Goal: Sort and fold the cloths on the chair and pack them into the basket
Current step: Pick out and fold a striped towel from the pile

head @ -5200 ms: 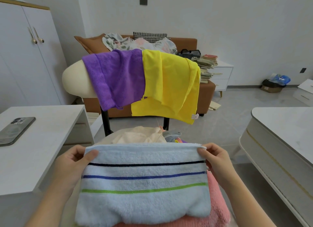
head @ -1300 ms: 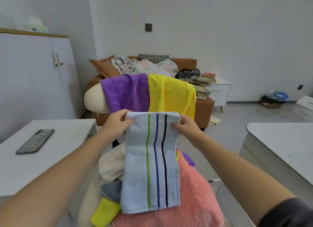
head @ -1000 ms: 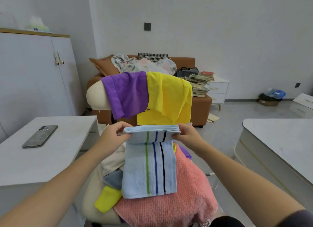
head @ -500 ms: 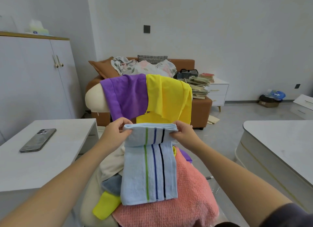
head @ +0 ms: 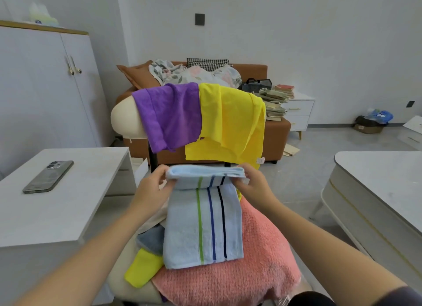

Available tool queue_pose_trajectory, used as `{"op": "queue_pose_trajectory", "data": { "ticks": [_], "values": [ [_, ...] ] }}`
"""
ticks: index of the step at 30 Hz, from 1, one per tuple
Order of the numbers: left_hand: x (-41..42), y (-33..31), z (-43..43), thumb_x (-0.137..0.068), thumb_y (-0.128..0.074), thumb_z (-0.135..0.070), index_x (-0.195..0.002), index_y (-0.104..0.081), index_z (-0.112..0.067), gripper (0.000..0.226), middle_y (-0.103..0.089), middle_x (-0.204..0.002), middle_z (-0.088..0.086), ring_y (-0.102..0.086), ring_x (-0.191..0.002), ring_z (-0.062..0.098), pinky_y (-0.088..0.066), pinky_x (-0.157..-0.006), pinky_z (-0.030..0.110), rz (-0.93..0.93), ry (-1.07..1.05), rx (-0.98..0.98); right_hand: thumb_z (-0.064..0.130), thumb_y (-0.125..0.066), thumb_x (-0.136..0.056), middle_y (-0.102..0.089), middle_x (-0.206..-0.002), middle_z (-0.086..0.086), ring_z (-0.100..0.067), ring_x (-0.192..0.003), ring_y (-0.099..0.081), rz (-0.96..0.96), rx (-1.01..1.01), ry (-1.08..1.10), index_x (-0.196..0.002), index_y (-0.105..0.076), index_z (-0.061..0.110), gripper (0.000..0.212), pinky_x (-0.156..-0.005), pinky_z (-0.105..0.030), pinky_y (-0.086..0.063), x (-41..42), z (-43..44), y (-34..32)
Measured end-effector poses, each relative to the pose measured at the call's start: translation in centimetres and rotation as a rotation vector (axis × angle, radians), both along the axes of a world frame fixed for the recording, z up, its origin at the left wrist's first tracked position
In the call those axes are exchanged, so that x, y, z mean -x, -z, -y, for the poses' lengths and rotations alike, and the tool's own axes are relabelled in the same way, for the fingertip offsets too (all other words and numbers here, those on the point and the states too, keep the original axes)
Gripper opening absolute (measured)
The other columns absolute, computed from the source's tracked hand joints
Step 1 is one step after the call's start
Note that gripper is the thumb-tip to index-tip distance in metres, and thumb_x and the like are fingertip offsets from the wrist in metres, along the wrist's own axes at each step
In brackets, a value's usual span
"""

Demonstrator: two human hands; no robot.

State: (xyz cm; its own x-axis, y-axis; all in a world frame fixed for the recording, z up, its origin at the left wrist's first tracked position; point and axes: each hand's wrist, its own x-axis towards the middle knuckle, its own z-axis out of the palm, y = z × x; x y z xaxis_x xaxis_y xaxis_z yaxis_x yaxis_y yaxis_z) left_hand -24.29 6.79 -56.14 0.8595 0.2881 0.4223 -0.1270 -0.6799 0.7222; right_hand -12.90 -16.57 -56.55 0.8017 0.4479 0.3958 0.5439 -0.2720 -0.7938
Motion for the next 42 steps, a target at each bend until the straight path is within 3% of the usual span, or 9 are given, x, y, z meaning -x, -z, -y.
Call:
{"op": "queue_pose_trajectory", "data": {
  "ticks": [5,8,13,18,21,24,29,38,42],
  "values": [
    [-2.8,-3.9,1.2,-0.098,-0.047,-0.015,-0.082,-0.045,-0.024,0.018,-0.049,-0.077,-0.004,-0.046,-0.070,0.004,-0.038,-0.065,0.024,0.077,-0.025,0.300,0.008,-0.047,-0.096,-0.059,-0.094,0.004,-0.003,-0.083,-0.053,-0.096,-0.186,0.010,-0.102,-0.058,0.019,0.016,-0.073,-0.018,-0.044,-0.6,-1.9,-3.9],
    [-3.8,-7.0,1.7,-0.094,-0.055,-0.022,-0.098,-0.057,-0.020,0.004,-0.064,-0.093,-0.003,-0.061,-0.084,0.009,-0.050,-0.076,0.029,0.075,0.048,0.459,0.013,-0.048,-0.096,-0.063,-0.103,-0.009,-0.015,-0.089,-0.058,-0.132,-0.241,0.051,-0.109,-0.058,0.009,0.016,-0.077,-0.030,-0.049,-1.4,-2.2,-6.6],
    [-3.6,-12.2,2.2,-0.094,-0.056,-0.030,-0.093,-0.063,-0.024,0.009,-0.070,-0.095,-0.001,-0.067,-0.085,0.014,-0.054,-0.075,0.031,0.052,0.064,0.427,0.020,-0.048,-0.098,-0.066,-0.095,0.000,-0.010,-0.079,-0.064,-0.238,-0.347,0.009,-0.113,-0.058,0.010,0.020,-0.066,-0.022,-0.055,-1.3,-1.6,-11.1],
    [-2.2,-16.8,2.5,-0.094,-0.055,-0.028,-0.094,-0.063,-0.026,0.008,-0.070,-0.091,-0.008,-0.066,-0.078,0.004,-0.054,-0.059,0.018,-0.033,0.143,0.497,0.022,-0.047,-0.099,-0.068,-0.094,0.003,-0.008,-0.076,-0.067,-0.194,-0.311,-0.039,-0.111,-0.059,0.016,0.018,-0.063,-0.024,-0.054,-0.6,-0.5,-15.6],
    [-1.0,-18.6,2.8,-0.095,-0.055,-0.027,-0.102,-0.064,-0.022,0.012,-0.071,-0.096,-0.003,-0.067,-0.086,0.011,-0.055,-0.068,0.025,-0.084,0.178,0.543,0.022,-0.048,-0.099,-0.069,-0.092,0.002,-0.010,-0.074,-0.067,-0.203,-0.274,-0.066,-0.105,-0.061,0.019,0.015,-0.064,-0.027,-0.054,0.1,0.1,-18.0],
    [0.0,-20.1,2.8,-0.094,-0.056,-0.026,-0.101,-0.064,-0.020,0.011,-0.072,-0.094,-0.001,-0.068,-0.084,0.015,-0.056,-0.066,0.031,-0.103,0.189,0.584,0.023,-0.049,-0.098,-0.071,-0.092,0.001,-0.013,-0.078,-0.068,-0.214,-0.251,-0.103,-0.097,-0.064,0.024,0.014,-0.071,-0.034,-0.057,0.9,0.5,-19.8],
    [-0.3,-22.0,1.9,-0.093,-0.058,-0.021,-0.114,-0.059,-0.011,0.023,-0.069,-0.104,0.005,-0.066,-0.090,0.016,-0.055,-0.063,0.025,-0.123,0.153,0.624,0.024,-0.049,-0.099,-0.070,-0.106,-0.007,-0.022,-0.090,-0.067,-0.278,-0.185,-0.125,-0.111,-0.063,0.016,0.020,-0.085,-0.041,-0.054,1.0,0.2,-21.8],
    [-7.0,-14.3,-1.0,-0.094,-0.054,-0.013,-0.107,-0.060,-0.011,0.015,-0.064,-0.084,0.004,-0.060,-0.071,0.016,-0.053,-0.054,0.024,-0.354,-0.023,0.548,0.019,-0.047,-0.098,-0.064,-0.111,-0.016,-0.027,-0.093,-0.062,-0.354,0.153,0.055,-0.118,-0.059,0.006,0.028,-0.072,-0.037,-0.054,-5.2,-4.1,-13.5],
    [-9.1,-7.8,-2.0,-0.091,-0.053,-0.005,-0.092,-0.064,-0.009,0.012,-0.059,-0.085,0.009,-0.053,-0.070,0.017,-0.045,-0.059,0.026,-0.411,-0.021,0.389,0.016,-0.047,-0.095,-0.061,-0.107,-0.026,-0.035,-0.096,-0.060,-0.349,0.270,0.086,-0.108,-0.056,-0.007,0.028,-0.081,-0.048,-0.053,-7.4,-4.5,-7.1]
  ]
}}
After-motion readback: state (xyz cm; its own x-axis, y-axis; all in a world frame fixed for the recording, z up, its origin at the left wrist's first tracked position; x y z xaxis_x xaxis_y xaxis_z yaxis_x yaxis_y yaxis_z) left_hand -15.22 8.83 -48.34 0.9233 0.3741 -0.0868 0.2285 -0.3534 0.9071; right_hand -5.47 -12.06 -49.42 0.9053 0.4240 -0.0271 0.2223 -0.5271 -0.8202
